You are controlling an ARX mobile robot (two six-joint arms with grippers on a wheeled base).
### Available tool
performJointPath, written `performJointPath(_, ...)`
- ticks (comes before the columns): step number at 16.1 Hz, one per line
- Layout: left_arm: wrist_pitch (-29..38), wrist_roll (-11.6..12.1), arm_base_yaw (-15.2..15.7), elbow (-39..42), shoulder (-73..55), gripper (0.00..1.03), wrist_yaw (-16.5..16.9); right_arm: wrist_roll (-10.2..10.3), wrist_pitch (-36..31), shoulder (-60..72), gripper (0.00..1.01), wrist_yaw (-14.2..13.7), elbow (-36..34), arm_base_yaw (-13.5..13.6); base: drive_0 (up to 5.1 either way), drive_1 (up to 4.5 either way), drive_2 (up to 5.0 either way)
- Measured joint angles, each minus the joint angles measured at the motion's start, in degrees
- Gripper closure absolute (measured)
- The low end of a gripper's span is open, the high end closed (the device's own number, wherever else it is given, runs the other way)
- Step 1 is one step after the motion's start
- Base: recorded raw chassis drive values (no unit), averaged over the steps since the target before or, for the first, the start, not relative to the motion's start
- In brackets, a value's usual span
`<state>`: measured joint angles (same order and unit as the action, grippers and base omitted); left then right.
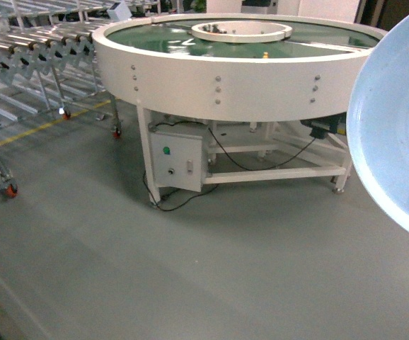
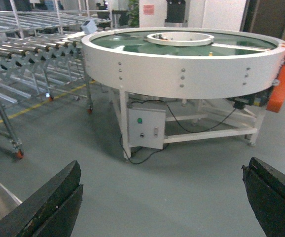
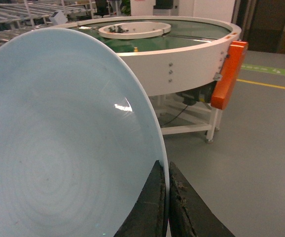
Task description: Place blue tray on left shelf second layer neatly
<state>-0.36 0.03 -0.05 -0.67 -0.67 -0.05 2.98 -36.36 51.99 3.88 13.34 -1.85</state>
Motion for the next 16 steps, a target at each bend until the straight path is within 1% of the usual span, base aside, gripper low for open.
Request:
performJointPath(9, -0.11, 0.0, 0.0, 0.0, 0.0, 0.05, -0.02, 0.0, -0.11, 0.0, 0.99, -0.02, 0.0, -0.02, 3.2, -5.23, -2.8)
performJointPath(11, 0.17, 0.0, 0.04, 0.0, 0.0, 0.05, 0.15, 0.0, 0.15, -0.09, 0.99, -0.68, 0.0, -0.09, -1.6, -1.57, -1.6)
performJointPath(14, 0.13, -0.02, 0.04, 0.0, 0.0, 0.05, 0.04, 0.0, 0.28, -0.09, 0.99, -0.02, -0.02, -0.02, -1.5, -1.52, -1.5)
performJointPath(16, 0.11, 0.0, 0.04, 0.0, 0.0, 0.05, -0.02, 0.0, 0.15, -0.31, 0.99, 0.2, -0.02, 0.02, 0.9, 0.17, -6.9)
